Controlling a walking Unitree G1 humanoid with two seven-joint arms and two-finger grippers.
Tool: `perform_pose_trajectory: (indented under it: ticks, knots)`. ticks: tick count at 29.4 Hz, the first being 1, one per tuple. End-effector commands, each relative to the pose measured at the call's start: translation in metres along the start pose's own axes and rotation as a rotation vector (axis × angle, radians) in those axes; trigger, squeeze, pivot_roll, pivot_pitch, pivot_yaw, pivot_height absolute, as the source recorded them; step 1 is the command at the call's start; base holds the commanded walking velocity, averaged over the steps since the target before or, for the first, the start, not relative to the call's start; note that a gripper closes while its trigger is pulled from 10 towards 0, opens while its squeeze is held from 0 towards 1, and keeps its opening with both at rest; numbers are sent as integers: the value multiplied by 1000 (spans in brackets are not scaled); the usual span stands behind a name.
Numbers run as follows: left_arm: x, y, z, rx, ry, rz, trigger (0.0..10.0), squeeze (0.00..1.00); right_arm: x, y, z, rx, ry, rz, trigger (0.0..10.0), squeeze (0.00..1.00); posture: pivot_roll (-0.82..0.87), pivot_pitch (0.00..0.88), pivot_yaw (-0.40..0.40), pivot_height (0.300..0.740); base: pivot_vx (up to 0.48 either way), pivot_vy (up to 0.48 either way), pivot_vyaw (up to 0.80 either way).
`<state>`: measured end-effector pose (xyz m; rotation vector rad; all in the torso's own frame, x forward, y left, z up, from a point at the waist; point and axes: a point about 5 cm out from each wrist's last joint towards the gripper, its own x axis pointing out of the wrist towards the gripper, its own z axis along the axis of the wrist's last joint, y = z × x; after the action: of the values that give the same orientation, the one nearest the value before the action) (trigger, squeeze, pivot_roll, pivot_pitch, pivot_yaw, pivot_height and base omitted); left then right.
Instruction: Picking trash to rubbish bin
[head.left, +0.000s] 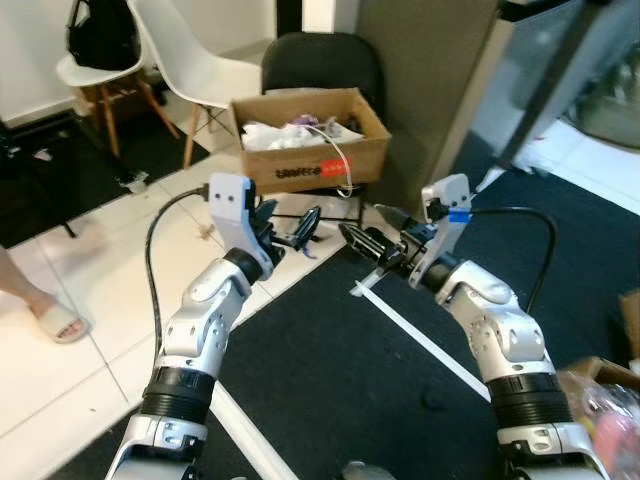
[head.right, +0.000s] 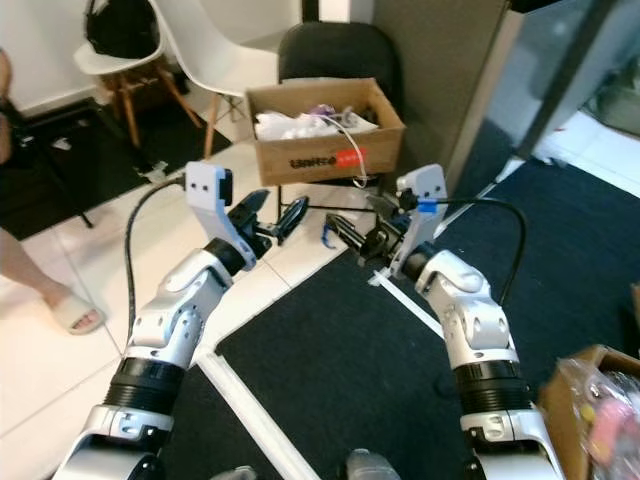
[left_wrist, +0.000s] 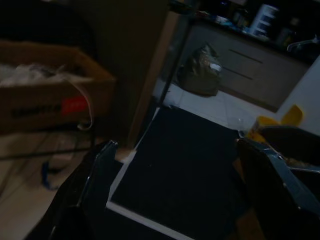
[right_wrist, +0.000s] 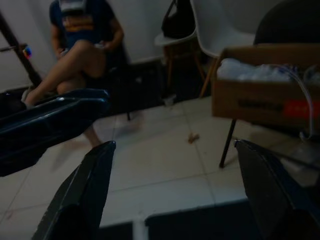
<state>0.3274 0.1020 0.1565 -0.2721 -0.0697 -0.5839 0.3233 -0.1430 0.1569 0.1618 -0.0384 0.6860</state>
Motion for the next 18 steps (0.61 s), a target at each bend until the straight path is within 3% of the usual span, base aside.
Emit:
perform_pose_trajectory:
  ticks: [1, 18]
  knots:
    - [-1, 1, -2, 0, 6, 6, 10000, 0, 3, 3, -1, 4, 1, 11, 10000, 0, -65, 0, -43, 740, -371, 0, 0]
    - [-1, 1, -1, -2, -1, 7, 10000, 0, 3, 3, 0, -11, 8, 17, 10000, 0, -69, 0, -42, 740, -367, 0, 0]
